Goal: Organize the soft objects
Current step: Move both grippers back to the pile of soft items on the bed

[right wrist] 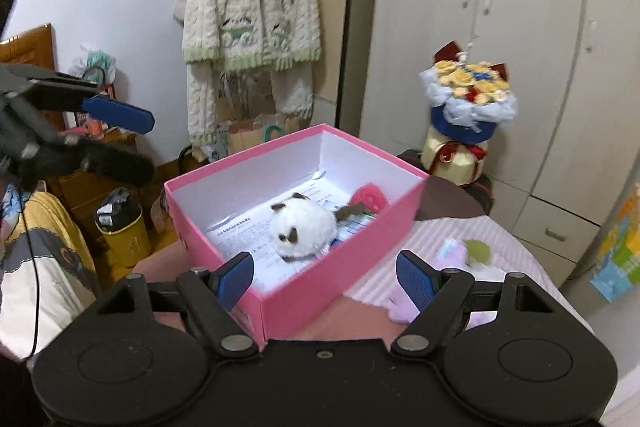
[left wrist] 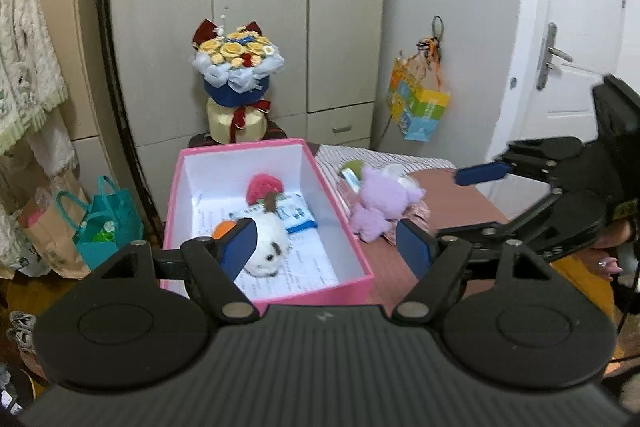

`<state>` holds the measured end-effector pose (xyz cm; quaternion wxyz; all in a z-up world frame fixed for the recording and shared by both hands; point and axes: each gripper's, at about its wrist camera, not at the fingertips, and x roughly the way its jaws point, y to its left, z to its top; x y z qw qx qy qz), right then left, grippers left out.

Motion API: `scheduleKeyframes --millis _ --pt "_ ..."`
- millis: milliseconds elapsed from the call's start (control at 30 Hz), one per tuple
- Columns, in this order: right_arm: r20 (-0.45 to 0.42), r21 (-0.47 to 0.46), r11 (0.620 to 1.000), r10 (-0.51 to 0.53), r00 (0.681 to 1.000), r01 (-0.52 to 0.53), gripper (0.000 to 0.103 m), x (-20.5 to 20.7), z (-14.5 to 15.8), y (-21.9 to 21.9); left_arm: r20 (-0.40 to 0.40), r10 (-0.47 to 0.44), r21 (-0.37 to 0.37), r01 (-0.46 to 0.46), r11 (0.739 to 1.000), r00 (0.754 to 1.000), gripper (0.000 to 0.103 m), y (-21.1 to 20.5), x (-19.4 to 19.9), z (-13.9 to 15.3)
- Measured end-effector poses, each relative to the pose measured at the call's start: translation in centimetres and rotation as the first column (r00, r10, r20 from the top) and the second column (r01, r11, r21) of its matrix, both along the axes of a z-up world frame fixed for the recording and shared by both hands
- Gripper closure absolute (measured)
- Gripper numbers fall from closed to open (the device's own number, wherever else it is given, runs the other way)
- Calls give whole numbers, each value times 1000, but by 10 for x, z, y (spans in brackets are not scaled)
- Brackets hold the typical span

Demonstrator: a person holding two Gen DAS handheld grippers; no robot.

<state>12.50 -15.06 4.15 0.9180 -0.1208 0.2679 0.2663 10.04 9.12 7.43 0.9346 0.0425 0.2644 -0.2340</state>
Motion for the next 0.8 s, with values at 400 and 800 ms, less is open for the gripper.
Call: scheduleKeyframes --millis 400,800 --pt "-20 38 991 -126 992 127 20 -39 -28 -91 -73 -127 -6 127 992 989 27 -65 -8 -23" --pt "-14 32 989 -143 990 143 20 -16 -58 -128 -146 -167 -41 162 986 975 29 -133 22 -61"
